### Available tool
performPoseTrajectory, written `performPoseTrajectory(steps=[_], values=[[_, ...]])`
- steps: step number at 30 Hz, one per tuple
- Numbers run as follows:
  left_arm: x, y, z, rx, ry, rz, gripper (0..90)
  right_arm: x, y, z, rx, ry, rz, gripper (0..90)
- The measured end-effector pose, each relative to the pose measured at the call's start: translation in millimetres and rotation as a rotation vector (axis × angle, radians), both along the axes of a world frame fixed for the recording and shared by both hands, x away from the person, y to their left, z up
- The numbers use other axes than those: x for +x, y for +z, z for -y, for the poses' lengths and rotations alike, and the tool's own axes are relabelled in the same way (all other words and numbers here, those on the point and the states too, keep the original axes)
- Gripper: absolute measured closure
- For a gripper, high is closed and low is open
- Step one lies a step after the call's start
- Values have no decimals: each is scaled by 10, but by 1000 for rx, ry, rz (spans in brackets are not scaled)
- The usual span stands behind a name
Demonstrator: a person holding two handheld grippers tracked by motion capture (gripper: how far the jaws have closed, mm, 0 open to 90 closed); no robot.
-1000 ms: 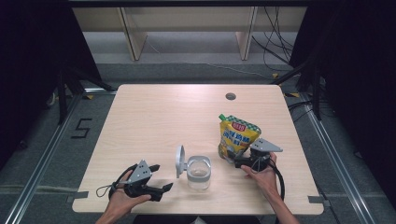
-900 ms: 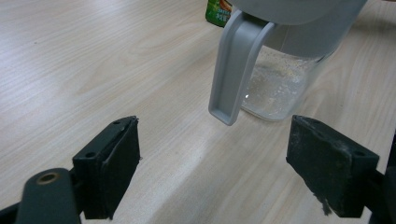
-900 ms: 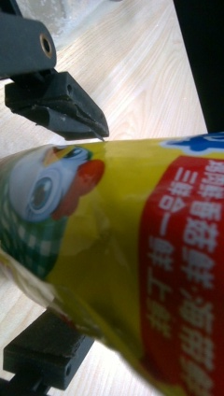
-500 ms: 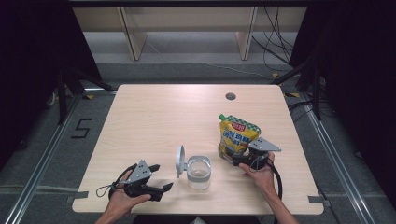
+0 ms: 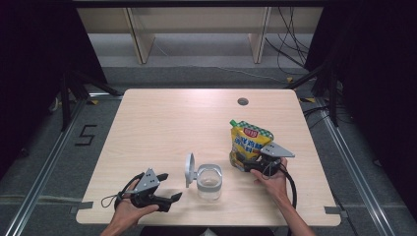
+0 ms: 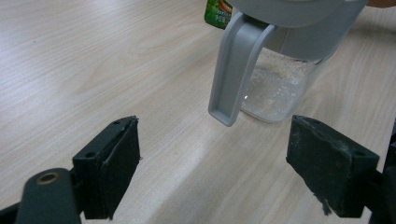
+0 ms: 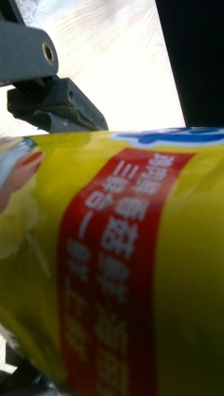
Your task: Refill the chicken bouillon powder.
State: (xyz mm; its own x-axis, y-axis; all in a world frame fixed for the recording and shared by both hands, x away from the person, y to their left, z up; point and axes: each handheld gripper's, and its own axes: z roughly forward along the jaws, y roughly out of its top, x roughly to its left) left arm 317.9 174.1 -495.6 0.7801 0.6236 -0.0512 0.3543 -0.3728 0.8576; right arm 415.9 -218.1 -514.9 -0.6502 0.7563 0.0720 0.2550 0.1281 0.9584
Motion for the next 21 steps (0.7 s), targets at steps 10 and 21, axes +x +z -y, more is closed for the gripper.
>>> performPoseTrajectory(steps=[10, 21], values=[[7, 0, -7, 19, -3, 1, 168, 26, -7, 8, -12, 18, -7, 231], [3, -7, 10, -7, -4, -5, 168, 30, -9, -19, -4, 3, -17, 306]])
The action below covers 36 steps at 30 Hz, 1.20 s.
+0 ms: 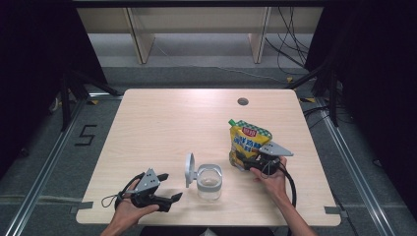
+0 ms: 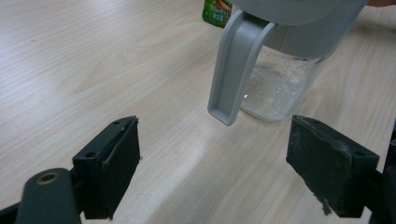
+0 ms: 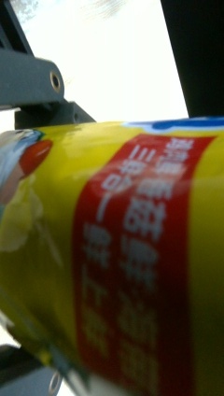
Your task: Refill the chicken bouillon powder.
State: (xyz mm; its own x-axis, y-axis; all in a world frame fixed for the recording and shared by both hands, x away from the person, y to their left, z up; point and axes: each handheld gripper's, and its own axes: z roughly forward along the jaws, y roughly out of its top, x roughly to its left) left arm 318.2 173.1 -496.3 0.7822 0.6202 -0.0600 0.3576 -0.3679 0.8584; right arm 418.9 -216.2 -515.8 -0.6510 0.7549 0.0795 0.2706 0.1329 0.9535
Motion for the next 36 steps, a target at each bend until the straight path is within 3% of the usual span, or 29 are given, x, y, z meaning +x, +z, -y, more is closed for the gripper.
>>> performPoseTrajectory(steps=[1, 2, 3, 4, 5, 8, 10, 12, 16, 17, 20, 22, 23, 26, 27, 30, 34, 36], values=[[1, 4, -5, 5, -2, 2, 169, -2, 16, -2, -9, 10, -6, 323], [0, 7, -7, 2, -2, 2, 170, 17, 20, 5, -13, 29, 17, 331], [1, 13, -14, 9, -4, 0, 173, -15, 38, -6, -44, 10, 3, 336], [-17, 11, -9, 4, 21, -10, 174, -34, 49, -45, -28, 18, -1, 341], [-4, 17, -22, 16, 3, 6, 176, -76, 64, -88, -39, -13, 4, 345], [-7, 24, -32, 7, -1, 3, 177, -144, 104, -133, -69, -13, -35, 348], [-22, 23, -27, -15, 18, -13, 177, -139, 120, -130, -111, -7, 7, 350], [-14, 41, -51, -1, 16, 7, 177, -145, 150, -125, -170, -10, 95, 352], [-11, 34, -61, -22, 33, -5, 177, -267, 247, -121, -246, -10, 154, 353], [-2, 39, -71, -1, 23, 6, 177, -314, 282, -115, -264, -20, 170, 353], [-6, 28, -55, -4, 19, 3, 177, -410, 378, -103, -316, -22, 207, 354], [-21, 22, -44, -15, 32, -14, 177, -455, 430, -112, -349, -19, 251, 354], [-14, 26, -52, -7, 25, -3, 177, -498, 470, -120, -378, -24, 280, 354], [-7, 30, -60, -5, 23, 2, 176, -564, 511, -132, -407, -16, 300, 354], [-12, 24, -57, -18, 43, -12, 176, -645, 550, -149, -449, -2, 327, 354], [-2, 32, -68, 0, 26, 2, 176, -714, 570, -166, -501, 13, 358, 354], [-22, 32, -53, -22, 47, -12, 176, -816, 595, -190, -528, 28, 375, 354], [-7, 39, -72, -3, 33, 8, 176, -864, 619, -214, -590, 44, 418, 355]])
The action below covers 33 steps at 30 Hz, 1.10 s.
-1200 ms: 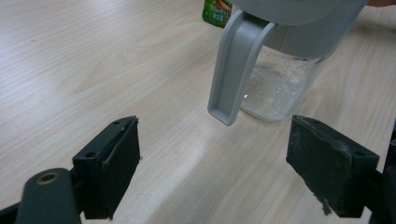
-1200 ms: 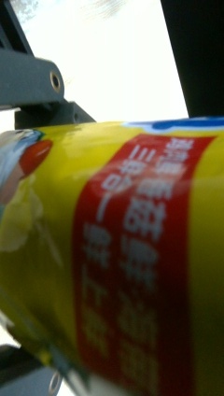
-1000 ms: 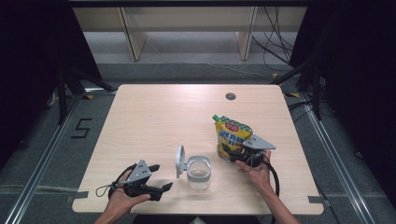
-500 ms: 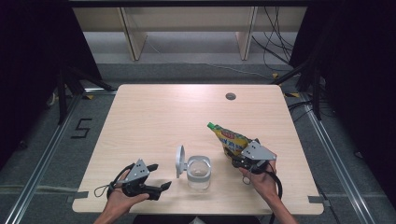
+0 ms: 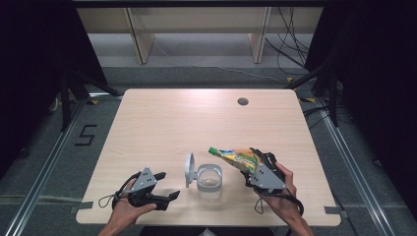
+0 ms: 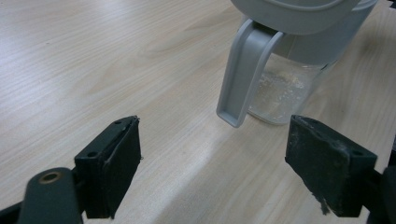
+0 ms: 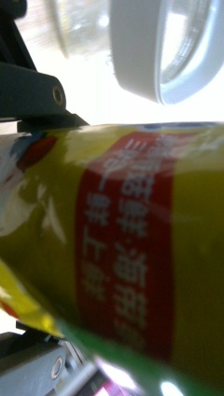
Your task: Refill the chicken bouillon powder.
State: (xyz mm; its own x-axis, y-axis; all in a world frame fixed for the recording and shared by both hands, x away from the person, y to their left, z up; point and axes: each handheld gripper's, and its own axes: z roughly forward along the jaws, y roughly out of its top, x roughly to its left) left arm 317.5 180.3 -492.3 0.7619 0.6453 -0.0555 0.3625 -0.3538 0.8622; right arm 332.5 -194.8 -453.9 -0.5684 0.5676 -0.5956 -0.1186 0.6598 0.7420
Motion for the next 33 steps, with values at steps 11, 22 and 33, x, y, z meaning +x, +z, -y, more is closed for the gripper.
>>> performPoseTrajectory(steps=[11, 22, 33], values=[[-10, -1, 13, -13, 5, -10, 175, -265, 31, -88, -291, -7, 156, 355], [-6, 9, 17, 12, -3, 7, 176, -323, -41, -164, -516, -26, 273, 357], [-20, -12, 39, 14, 29, -2, 176, -357, -28, -222, -714, -33, 389, 387]])
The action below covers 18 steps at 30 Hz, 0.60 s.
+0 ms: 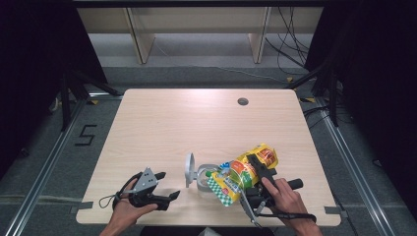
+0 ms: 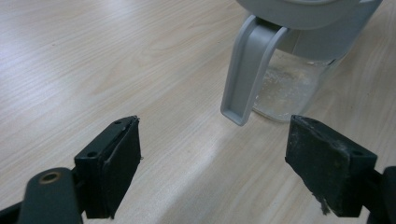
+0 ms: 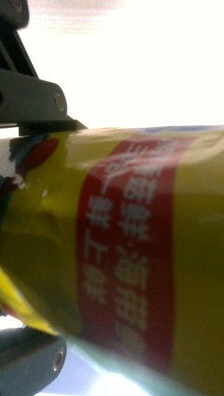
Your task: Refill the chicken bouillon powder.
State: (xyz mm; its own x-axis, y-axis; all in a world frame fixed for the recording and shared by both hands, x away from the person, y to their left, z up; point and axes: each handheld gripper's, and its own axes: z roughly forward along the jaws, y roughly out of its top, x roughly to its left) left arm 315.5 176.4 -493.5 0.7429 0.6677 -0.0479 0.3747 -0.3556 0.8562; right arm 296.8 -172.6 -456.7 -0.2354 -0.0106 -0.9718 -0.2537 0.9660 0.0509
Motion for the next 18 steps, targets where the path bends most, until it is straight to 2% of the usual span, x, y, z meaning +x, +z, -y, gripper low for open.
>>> performPoseTrajectory(steps=[2, 3, 4, 5, 6, 7, 8, 9, 10, 11, 12, 13, 14, 15, 16, 17, 18], values=[[18, 2, -11, 15, -16, 16, 175, 0, -3, -21, -19, 7, 15, 387], [18, 7, -16, 23, -17, 20, 176, 5, 11, -37, -52, 22, 29, 387], [15, 7, -13, 16, -18, 20, 176, 19, 22, -53, -76, 51, 59, 388], [1, 2, -2, -4, -6, 3, 175, 10, 17, -55, -74, 43, 66, 388], [5, 4, -3, 2, -13, 9, 176, -3, 18, -62, -93, 26, 75, 389], [10, 11, -16, 32, -19, 12, 176, 16, 48, -76, -138, 60, 99, 389], [0, 0, 7, -1, -13, 12, 176, 22, 44, -78, -136, 69, 116, 389], [0, 5, 4, 14, -16, 19, 176, 11, 37, -80, -137, 44, 111, 390], [-4, 2, 8, 13, -11, 15, 176, -3, 67, -92, -176, 32, 104, 390], [-10, -1, 19, 0, -7, 7, 176, 0, 71, -93, -184, 39, 110, 392], [-8, 0, 15, 7, -8, 8, 176, -2, 61, -87, -174, 26, 104, 396], [-5, 2, 8, 15, -8, 9, 176, 14, 52, -87, -158, 48, 125, 398], [-4, 0, 8, 14, -8, 9, 176, 19, 68, -96, -177, 56, 133, 398], [2, -2, 7, 9, -16, 13, 176, 1, 67, -94, -164, 32, 124, 399], [14, 1, -1, 20, -29, 25, 176, -3, 74, -96, -165, 33, 125, 399], [15, -2, 0, 18, -26, 23, 176, -1, 109, -105, -204, 44, 138, 400], [16, -4, 2, 18, -22, 20, 176, -4, 111, -106, -200, 45, 140, 400]])
